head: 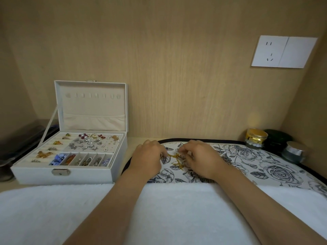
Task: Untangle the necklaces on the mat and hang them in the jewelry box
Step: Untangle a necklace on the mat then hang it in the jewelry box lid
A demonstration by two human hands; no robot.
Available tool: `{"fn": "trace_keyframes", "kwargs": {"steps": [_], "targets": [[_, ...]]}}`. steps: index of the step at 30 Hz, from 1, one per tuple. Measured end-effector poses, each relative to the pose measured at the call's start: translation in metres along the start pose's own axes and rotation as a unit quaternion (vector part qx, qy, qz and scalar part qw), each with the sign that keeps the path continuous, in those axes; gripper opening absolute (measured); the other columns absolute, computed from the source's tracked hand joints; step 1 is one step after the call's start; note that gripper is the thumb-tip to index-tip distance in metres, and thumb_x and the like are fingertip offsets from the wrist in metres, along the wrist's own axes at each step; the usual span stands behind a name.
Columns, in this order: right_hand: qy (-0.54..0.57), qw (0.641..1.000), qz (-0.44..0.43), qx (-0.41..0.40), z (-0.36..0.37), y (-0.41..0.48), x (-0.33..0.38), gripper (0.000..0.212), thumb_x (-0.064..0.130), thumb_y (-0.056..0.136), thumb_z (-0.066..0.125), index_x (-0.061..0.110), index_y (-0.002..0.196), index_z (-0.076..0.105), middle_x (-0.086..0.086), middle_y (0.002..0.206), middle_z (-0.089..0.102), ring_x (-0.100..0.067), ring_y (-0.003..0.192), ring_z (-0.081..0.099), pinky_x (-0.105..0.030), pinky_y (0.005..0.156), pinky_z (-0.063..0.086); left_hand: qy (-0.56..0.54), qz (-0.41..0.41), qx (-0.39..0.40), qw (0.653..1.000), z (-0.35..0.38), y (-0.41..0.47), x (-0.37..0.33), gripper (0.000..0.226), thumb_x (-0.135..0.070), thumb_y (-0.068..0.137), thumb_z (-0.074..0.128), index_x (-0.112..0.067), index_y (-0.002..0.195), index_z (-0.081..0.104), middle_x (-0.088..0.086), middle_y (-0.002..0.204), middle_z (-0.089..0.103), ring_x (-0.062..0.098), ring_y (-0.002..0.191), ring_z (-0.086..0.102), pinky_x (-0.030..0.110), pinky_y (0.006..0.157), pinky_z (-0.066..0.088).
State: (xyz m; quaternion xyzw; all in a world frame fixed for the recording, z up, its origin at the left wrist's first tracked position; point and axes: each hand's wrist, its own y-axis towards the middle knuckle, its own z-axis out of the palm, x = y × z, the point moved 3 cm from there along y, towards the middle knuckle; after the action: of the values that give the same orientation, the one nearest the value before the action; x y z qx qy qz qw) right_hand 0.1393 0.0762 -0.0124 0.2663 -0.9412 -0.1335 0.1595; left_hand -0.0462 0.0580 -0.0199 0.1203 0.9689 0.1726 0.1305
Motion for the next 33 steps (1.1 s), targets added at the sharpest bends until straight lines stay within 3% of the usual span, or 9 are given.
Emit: {"fn": "trace_keyframes", "kwargs": {"steps": [6,10,15,19,22,26,28,30,33], "targets": [[-0.022,0.998,0.004,0.055,0.004,0.016,0.0,0.026,0.033,0.101,0.053,0.033,0.12,0.07,0.009,0.117,0.066,-0.013,0.107,0.062,-0.031,0.091,0.048,-0.021,-0.004,-0.033,0.999,0.001,0.002,0.002,0.032,-0.012,0.094,0.051,-0.03,0.109,0.072,-0.006,0.116,0.064,0.017,0.108,0.051,0.034,0.094,0.041],[-0.035,0.998,0.015,0.057,0.007,0.02,0.0,0.02,0.034,0.096,0.06,0.034,0.112,0.073,0.009,0.11,0.066,-0.014,0.101,0.063,-0.029,0.082,0.048,-0.123,0.06,0.031,0.99,0.008,0.005,-0.01,0.035,-0.015,0.097,0.051,-0.031,0.123,0.067,-0.004,0.11,0.066,0.018,0.106,0.051,0.036,0.092,0.044],[-0.043,0.997,0.047,0.039,-0.001,0.018,-0.008,0.014,0.036,0.094,0.064,0.032,0.102,0.075,0.014,0.105,0.071,-0.009,0.092,0.064,-0.026,0.074,0.047,-0.03,0.05,0.025,0.998,0.013,0.008,-0.003,0.027,-0.03,0.099,0.051,-0.029,0.114,0.073,-0.007,0.121,0.066,0.021,0.113,0.051,0.033,0.092,0.038],[-0.035,0.995,0.075,0.046,-0.005,0.013,-0.019,0.017,0.031,0.097,0.059,0.032,0.103,0.075,0.016,0.105,0.071,-0.007,0.089,0.062,-0.027,0.074,0.049,-0.052,0.024,-0.005,0.998,0.012,0.008,-0.004,0.028,-0.03,0.097,0.056,-0.03,0.123,0.066,-0.007,0.119,0.063,0.017,0.115,0.049,0.032,0.098,0.033],[-0.033,0.995,0.079,0.046,-0.006,0.011,-0.024,0.017,0.028,0.097,0.057,0.031,0.106,0.072,0.015,0.094,0.067,-0.01,0.09,0.064,-0.029,0.075,0.051,-0.102,0.053,-0.05,0.992,0.006,0.007,-0.013,0.017,-0.032,0.093,0.062,-0.032,0.109,0.068,-0.013,0.101,0.061,0.008,0.103,0.048,0.028,0.093,0.036],[-0.039,0.995,0.053,0.072,-0.005,0.011,-0.021,0.026,0.027,0.098,0.055,0.036,0.117,0.072,0.011,0.112,0.067,-0.014,0.103,0.063,-0.03,0.081,0.049,-0.121,0.083,0.019,0.989,0.008,0.002,-0.022,0.009,-0.04,0.084,0.071,-0.032,0.089,0.073,-0.014,0.087,0.06,0.005,0.089,0.05,0.028,0.084,0.042],[-0.043,0.994,0.063,0.077,-0.008,0.011,-0.021,0.023,0.025,0.095,0.058,0.035,0.108,0.075,0.014,0.1,0.07,-0.011,0.091,0.064,-0.027,0.076,0.048,-0.137,0.077,0.035,0.987,0.009,0.001,-0.02,0.007,-0.036,0.082,0.074,-0.029,0.083,0.074,-0.014,0.084,0.061,0.002,0.084,0.052,0.025,0.078,0.043],[-0.039,0.993,0.077,0.075,-0.01,0.01,-0.022,0.018,0.023,0.093,0.059,0.031,0.097,0.075,0.016,0.073,0.064,-0.007,0.073,0.061,-0.026,0.071,0.049,-0.133,0.061,0.049,0.988,0.005,0.0,-0.015,0.006,-0.032,0.082,0.074,-0.027,0.079,0.073,-0.017,0.08,0.06,-0.001,0.08,0.052,0.02,0.073,0.041],[-0.039,0.994,0.082,0.068,-0.011,0.008,-0.023,0.016,0.021,0.092,0.057,0.026,0.091,0.073,0.018,0.064,0.057,-0.01,0.076,0.065,-0.029,0.073,0.054,-0.145,0.042,0.102,0.983,0.0,-0.003,-0.01,0.009,-0.034,0.082,0.076,-0.028,0.076,0.073,-0.016,0.08,0.063,-0.004,0.075,0.054,0.014,0.066,0.04]]}}
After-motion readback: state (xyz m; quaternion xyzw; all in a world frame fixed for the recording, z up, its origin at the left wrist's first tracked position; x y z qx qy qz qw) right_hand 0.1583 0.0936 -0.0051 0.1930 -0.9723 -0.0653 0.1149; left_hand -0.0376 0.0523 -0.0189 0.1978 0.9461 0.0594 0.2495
